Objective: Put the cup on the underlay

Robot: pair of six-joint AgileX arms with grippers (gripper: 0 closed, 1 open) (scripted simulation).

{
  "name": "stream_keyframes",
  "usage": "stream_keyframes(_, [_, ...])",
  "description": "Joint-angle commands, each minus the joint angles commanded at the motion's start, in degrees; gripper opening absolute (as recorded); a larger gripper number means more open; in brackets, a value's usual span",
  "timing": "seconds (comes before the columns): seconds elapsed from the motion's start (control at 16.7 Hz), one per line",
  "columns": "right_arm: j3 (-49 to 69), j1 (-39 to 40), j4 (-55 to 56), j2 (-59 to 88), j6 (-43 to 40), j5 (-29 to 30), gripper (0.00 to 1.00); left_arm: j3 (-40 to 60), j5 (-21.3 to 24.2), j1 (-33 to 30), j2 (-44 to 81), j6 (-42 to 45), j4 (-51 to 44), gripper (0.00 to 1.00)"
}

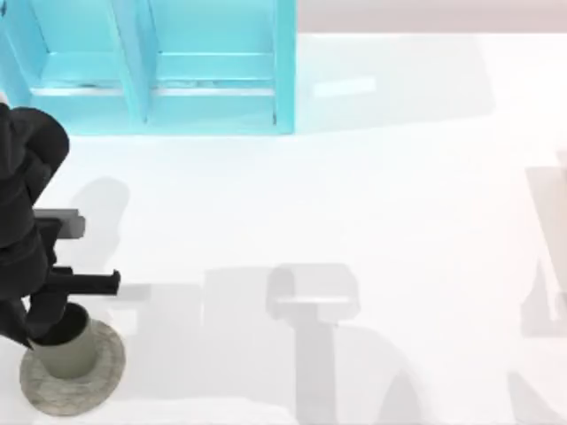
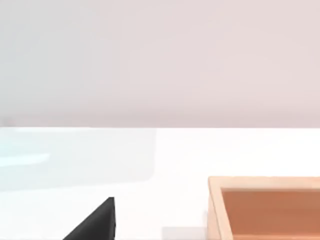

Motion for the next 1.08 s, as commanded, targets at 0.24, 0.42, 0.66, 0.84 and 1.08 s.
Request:
stream_keyframes(0.24, [0.00, 0.00, 0.00, 0.00, 0.00, 0.00, 1.00, -1.39, 0.04, -0.16, 0.52, -0.18, 1.54, 0.00])
stream_keyframes(0.42, [0.00, 0.00, 0.00, 0.00, 0.00, 0.00, 1.00, -1.39, 0.04, -0.16, 0.52, -0.18, 1.54, 0.15])
stream_keyframes(0.66, [0.00, 0.00, 0.00, 0.00, 0.00, 0.00, 1.00, -1.39, 0.04, -0.16, 0.52, -0.18, 1.54, 0.45])
stream_keyframes(0.84, [0.00, 0.00, 0.00, 0.00, 0.00, 0.00, 1.00, -1.39, 0.04, -0.16, 0.52, -0.18, 1.54, 0.68])
stream_keyframes(1.08, [0.00, 0.00, 0.00, 0.00, 0.00, 0.00, 1.00, -1.39, 0.04, -0.16, 0.52, -0.18, 1.54, 0.98])
